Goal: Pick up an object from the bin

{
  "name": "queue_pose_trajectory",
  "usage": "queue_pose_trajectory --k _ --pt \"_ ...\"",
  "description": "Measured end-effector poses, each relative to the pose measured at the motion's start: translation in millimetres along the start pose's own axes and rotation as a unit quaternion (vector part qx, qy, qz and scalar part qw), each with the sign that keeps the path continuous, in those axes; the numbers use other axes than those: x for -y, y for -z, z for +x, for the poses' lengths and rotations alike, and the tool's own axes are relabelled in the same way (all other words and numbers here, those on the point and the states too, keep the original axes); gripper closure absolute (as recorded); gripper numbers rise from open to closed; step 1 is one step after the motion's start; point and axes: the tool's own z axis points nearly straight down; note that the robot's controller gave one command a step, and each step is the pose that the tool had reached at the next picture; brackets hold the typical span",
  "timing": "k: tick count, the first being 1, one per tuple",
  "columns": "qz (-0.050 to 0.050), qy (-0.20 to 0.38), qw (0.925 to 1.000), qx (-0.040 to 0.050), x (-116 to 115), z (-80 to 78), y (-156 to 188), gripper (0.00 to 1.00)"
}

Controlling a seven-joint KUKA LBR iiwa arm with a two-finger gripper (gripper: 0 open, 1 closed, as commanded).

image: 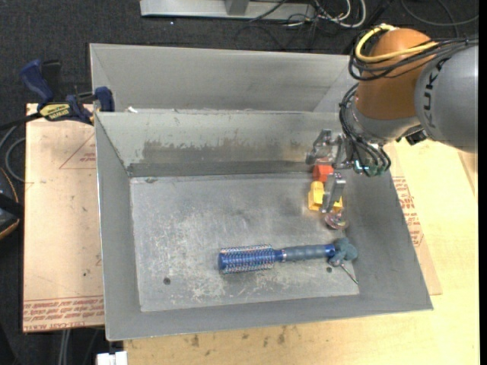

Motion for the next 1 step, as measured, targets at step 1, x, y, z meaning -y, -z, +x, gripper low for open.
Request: queue_pose_trajectory --k 1 --pt "-0.007 0.047 0.9988 0.0074 39.5 10.2 -71.3 0.00"
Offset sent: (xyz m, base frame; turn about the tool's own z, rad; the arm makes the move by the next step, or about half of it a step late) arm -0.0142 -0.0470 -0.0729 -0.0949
